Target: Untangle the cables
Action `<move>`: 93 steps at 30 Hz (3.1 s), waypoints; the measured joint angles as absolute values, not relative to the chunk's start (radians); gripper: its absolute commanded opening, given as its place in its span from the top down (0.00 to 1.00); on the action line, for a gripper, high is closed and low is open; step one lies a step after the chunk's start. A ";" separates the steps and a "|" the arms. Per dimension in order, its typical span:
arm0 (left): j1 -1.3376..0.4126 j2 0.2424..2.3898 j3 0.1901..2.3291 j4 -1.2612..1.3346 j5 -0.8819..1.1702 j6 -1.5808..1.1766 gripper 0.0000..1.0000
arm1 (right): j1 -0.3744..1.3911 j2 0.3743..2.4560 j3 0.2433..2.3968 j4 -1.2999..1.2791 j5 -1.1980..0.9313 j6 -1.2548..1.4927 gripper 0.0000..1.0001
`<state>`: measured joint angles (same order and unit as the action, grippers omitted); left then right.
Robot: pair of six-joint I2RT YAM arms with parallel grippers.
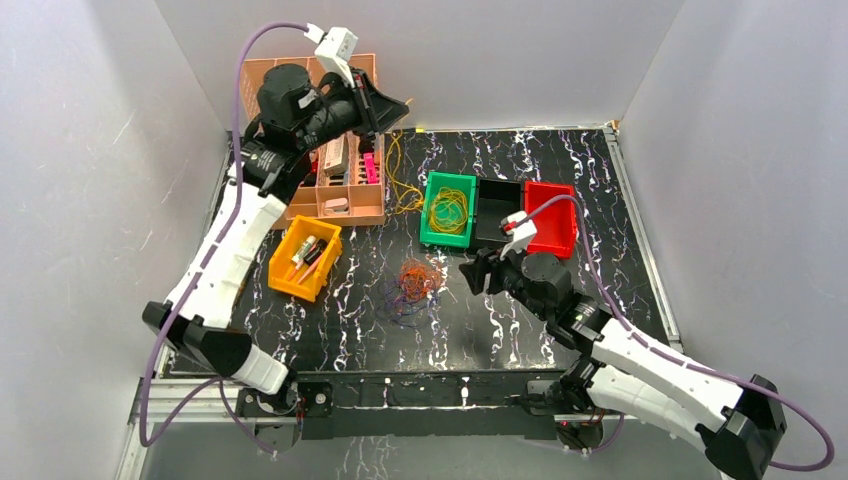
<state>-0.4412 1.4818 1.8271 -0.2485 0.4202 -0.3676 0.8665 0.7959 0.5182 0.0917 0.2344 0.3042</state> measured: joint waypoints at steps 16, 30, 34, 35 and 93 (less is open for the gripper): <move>-0.530 1.722 1.897 -0.224 0.399 -0.344 1.00 | 0.867 0.552 0.509 -0.191 0.568 0.450 0.30; -0.532 1.903 1.980 -0.217 0.332 -0.290 1.00 | 0.867 0.552 0.509 -0.246 0.603 0.485 0.29; -0.532 1.959 1.985 -0.215 0.320 -0.276 1.00 | 0.867 0.574 0.508 -0.245 0.598 0.488 0.29; -0.533 1.973 1.985 -0.216 0.320 -0.273 1.00 | 0.866 0.579 0.508 -0.245 0.596 0.489 0.29; -0.628 2.284 2.062 -0.303 0.112 -0.170 0.63 | 0.866 0.560 0.474 -0.262 0.573 0.529 0.27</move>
<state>-0.6281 2.2837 2.0617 -0.3035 0.1120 -0.1703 0.8661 0.5598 0.4744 -0.2619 0.5728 0.5285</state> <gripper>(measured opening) 0.316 0.723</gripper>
